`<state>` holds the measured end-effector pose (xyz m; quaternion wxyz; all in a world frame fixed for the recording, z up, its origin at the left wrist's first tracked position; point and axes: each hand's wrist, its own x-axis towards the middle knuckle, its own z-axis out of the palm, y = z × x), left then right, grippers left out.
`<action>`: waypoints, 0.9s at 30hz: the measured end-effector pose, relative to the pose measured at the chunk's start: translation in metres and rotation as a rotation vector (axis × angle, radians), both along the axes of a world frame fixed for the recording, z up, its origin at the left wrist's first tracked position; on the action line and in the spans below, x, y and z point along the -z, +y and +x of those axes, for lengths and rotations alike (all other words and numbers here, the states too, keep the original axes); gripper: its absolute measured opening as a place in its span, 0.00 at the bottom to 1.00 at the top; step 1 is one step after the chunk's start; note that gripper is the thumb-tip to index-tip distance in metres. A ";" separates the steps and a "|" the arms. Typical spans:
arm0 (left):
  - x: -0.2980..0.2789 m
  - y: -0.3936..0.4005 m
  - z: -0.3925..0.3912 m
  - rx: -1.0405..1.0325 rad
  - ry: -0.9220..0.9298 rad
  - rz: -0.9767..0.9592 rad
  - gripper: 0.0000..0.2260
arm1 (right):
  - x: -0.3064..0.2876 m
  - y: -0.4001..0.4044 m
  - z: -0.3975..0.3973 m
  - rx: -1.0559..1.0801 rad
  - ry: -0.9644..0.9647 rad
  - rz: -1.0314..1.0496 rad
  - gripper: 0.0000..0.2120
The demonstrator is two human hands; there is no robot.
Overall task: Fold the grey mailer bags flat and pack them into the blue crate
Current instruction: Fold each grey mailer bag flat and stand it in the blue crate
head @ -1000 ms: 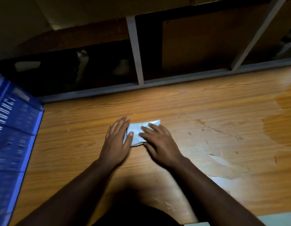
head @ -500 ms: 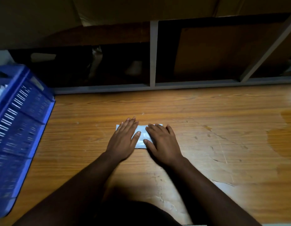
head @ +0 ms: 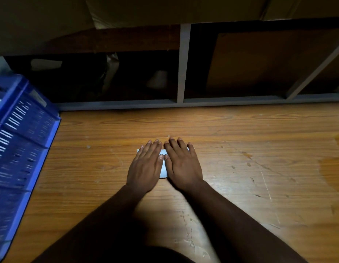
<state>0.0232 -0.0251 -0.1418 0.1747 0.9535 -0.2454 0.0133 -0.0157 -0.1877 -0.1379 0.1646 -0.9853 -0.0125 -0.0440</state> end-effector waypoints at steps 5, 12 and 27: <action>0.009 -0.003 0.004 -0.039 -0.040 0.022 0.25 | 0.004 0.005 0.006 0.017 0.005 -0.034 0.25; 0.013 -0.009 0.008 -0.033 -0.091 0.072 0.23 | 0.010 0.009 0.011 0.001 0.039 -0.131 0.27; 0.010 0.016 -0.007 -0.030 -0.015 0.014 0.25 | 0.002 0.023 0.006 -0.034 0.010 -0.078 0.26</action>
